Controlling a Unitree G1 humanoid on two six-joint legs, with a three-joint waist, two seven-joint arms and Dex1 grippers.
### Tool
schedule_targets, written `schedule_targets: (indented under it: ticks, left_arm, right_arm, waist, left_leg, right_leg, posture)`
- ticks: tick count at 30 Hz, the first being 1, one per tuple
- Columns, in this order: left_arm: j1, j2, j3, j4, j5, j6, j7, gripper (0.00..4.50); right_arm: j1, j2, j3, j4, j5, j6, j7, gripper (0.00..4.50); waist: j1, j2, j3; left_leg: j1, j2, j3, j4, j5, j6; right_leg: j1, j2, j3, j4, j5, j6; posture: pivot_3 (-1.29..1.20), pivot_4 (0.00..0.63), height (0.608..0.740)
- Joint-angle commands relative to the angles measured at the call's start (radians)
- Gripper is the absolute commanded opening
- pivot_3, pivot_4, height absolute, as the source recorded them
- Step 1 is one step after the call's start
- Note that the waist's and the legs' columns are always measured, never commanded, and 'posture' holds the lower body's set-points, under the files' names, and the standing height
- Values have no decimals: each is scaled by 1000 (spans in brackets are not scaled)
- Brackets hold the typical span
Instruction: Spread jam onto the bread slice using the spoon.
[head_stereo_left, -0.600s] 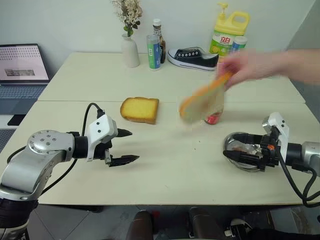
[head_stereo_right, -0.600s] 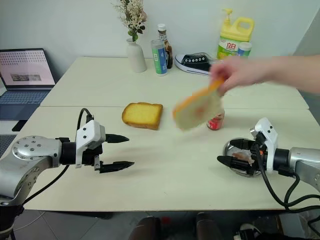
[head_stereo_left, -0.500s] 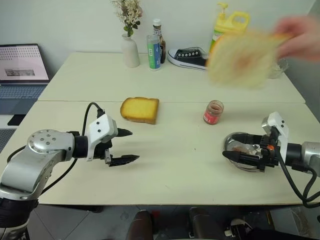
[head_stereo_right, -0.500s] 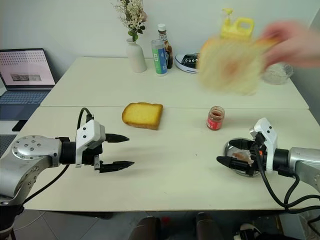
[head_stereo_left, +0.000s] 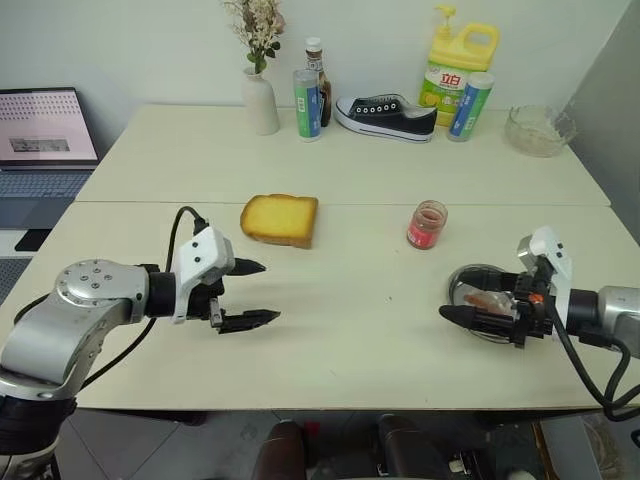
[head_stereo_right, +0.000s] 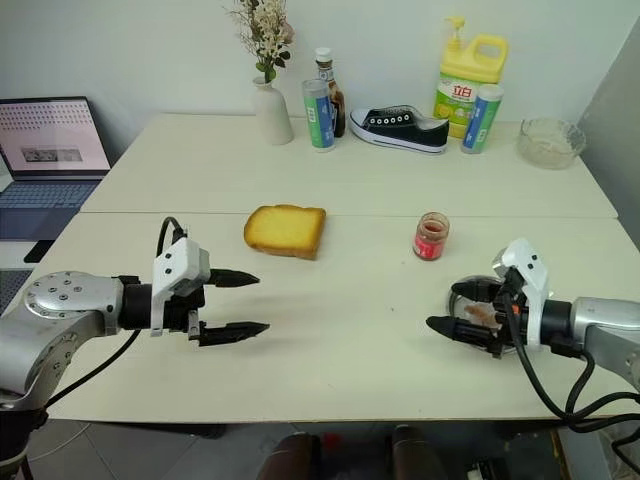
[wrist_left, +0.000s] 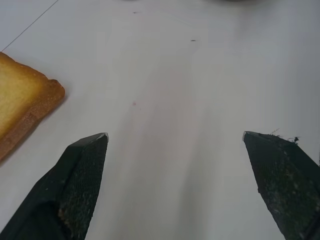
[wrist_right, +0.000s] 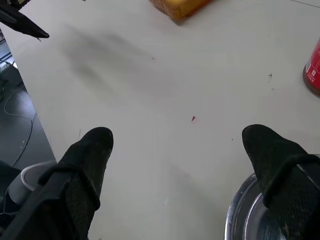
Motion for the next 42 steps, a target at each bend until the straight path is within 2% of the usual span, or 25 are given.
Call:
schedule_targets:
  ticks: [1,4,8,11,14,20,24,29,32,42]
  left_arm:
    - [-42,-53,113,39,-90,69,76,4500]
    - [-73,-118,188,102,-126,96,163,4500]
    - [-128,-244,237,311,-38,29,367,4500]
    - [-156,-307,232,432,32,-67,447,4500]
    - [-204,-393,252,527,33,-112,513,4500]
    - [-275,-504,213,664,45,-184,530,4500]
    - [-313,-543,188,766,81,-239,517,4500]
    - [-376,-547,159,897,119,-281,490,4500]
    - [-412,-552,155,980,138,-317,481,3989]
    - [-509,-564,138,1134,176,-392,431,897]
  right_arm:
    - [-50,22,39,-59,9,-18,-15,4487]
    - [-104,60,98,-80,-15,-37,-38,4487]
    - [-183,112,325,-83,-184,-116,-24,4487]
    - [-300,234,420,-13,-257,-160,-62,4487]
    - [-359,333,510,43,-367,-223,-92,4487]
    - [-391,476,558,119,-477,-298,-150,4487]
    - [-380,510,565,126,-520,-319,-149,4487]
    - [-372,537,549,116,-530,-304,-163,4487]
    - [-362,532,542,102,-535,-296,-159,4500]
    - [-346,535,494,74,-539,-258,-182,4500]
  waist:
    - [0,0,0]
    - [-2,0,0]
    - [-1,0,0]
    - [-5,0,0]
    - [-1,-1,-1]
    - [5,-6,-3]
    - [2,-6,-3]
    - [1,-6,-3]
    - [1,-6,-3]
    - [1,-6,-3]
  left_leg:
    - [0,0,0,0,0,0]
    - [0,1,-1,1,0,0]
    - [0,0,-2,3,0,0]
    - [0,0,-1,5,0,0]
    - [-1,0,-2,7,0,0]
    - [-2,-2,-1,10,0,-1]
    - [-1,-3,-1,11,1,-2]
    - [-1,-3,-2,10,1,-2]
    - [-1,-2,-3,10,1,-2]
    - [-1,-3,-3,9,1,-2]
  right_leg:
    - [0,0,0,0,0,0]
    - [0,1,-1,1,0,0]
    - [1,1,-1,1,0,1]
    - [1,0,-1,1,1,1]
    - [1,0,-1,1,4,1]
    - [3,-5,0,0,8,2]
    - [4,-5,0,-1,9,4]
    - [4,-3,-1,0,9,4]
    - [4,-2,-1,0,10,3]
    - [4,-2,-2,0,10,3]
  posture:
    - [0,150,740]
    - [0,150,740]
    - [0,150,740]
    - [0,150,740]
    - [0,150,740]
    - [0,150,740]
    - [0,150,740]
    - [0,150,740]
    - [0,150,740]
    - [0,150,740]
